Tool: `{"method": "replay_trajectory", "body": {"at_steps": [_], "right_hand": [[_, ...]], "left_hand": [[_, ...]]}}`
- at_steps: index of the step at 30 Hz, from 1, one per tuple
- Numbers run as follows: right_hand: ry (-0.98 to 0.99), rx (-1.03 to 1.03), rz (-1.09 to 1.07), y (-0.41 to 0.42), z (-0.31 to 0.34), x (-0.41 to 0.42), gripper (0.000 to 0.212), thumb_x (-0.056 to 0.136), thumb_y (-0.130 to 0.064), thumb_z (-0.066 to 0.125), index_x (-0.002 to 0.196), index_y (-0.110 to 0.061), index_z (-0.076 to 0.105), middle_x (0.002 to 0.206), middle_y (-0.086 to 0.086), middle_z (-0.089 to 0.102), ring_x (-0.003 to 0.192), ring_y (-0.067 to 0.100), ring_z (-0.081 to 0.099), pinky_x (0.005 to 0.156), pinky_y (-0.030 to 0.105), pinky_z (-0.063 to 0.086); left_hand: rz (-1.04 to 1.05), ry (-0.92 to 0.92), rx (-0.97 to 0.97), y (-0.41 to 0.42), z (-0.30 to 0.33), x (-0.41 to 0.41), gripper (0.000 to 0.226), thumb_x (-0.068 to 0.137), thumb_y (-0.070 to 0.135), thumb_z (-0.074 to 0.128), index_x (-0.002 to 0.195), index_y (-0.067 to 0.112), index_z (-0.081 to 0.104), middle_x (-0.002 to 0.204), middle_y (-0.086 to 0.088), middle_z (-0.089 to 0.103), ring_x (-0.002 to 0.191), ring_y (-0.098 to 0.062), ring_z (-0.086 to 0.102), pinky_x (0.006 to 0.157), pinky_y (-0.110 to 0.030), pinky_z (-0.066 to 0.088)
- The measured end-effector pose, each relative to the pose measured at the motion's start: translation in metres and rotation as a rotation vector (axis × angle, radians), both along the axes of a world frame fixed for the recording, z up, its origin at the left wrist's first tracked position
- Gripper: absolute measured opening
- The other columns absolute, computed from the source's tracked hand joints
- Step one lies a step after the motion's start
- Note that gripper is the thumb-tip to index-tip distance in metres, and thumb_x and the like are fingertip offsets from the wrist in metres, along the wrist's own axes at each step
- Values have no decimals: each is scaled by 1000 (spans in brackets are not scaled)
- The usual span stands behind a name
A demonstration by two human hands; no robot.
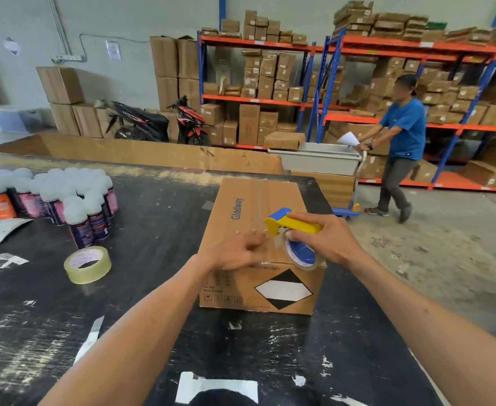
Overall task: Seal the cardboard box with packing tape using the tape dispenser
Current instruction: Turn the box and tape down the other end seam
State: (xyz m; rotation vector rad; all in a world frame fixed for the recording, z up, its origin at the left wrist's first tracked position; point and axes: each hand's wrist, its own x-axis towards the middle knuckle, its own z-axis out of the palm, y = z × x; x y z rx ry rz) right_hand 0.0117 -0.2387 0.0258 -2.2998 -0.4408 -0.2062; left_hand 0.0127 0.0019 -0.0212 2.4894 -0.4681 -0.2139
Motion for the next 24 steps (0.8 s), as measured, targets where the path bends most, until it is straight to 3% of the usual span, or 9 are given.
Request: {"method": "replay_trajectory", "body": {"at_steps": [2,4,7,9,12,17,21,24], "right_hand": [[-53,-38,43,-3,6,-7,51,79,-54,76,127,-42,65,118,-13,66,100,8,59,73,14,42],[-244,-94,71,-6,11,-11,47,81,-52,75,127,-46,64,96,-12,66,83,7,57,67,17,38],[-574,-86,146,-11,17,-13,48,82,-46,75,128,-35,67,78,0,57,68,15,53,61,26,39],[-688,-156,211,-13,16,-11,49,82,-45,75,129,-29,67,78,-2,52,65,14,48,58,22,38],[-646,-286,241,-15,6,-11,50,85,-56,66,132,-40,62,81,-19,38,66,4,39,58,13,29],[-679,-233,295,-5,7,-17,50,85,-50,71,131,-32,65,84,-11,42,70,3,38,62,9,29],[-695,-218,313,7,11,-19,50,83,-42,78,130,-31,66,82,-6,46,69,7,42,64,9,29],[-635,-236,311,11,9,-19,50,84,-46,76,131,-36,64,88,-7,52,73,9,48,63,17,36]], "left_hand": [[187,136,-530,1,12,-6,54,94,26,51,148,26,46,155,0,42,141,-22,40,119,-43,28],[315,335,-1010,4,20,-8,46,98,30,47,141,15,51,145,-13,55,125,-31,58,109,-48,44],[342,625,-1256,11,34,-15,63,97,52,49,134,1,51,128,-30,63,115,-45,63,106,-55,46],[222,702,-1379,12,44,-21,73,95,56,53,136,-4,47,128,-35,60,119,-49,60,110,-56,41],[183,658,-1384,5,58,-31,72,93,53,59,136,-4,47,127,-34,61,119,-44,61,108,-53,44],[372,565,-1299,7,60,-35,40,91,32,71,118,5,61,107,-23,74,97,-33,74,89,-43,59],[518,555,-1302,3,58,-32,15,92,10,68,106,6,65,87,-14,76,73,-22,75,67,-34,64],[592,494,-1292,0,55,-28,3,93,3,66,96,2,66,77,-14,76,72,-22,74,65,-33,63]]}}
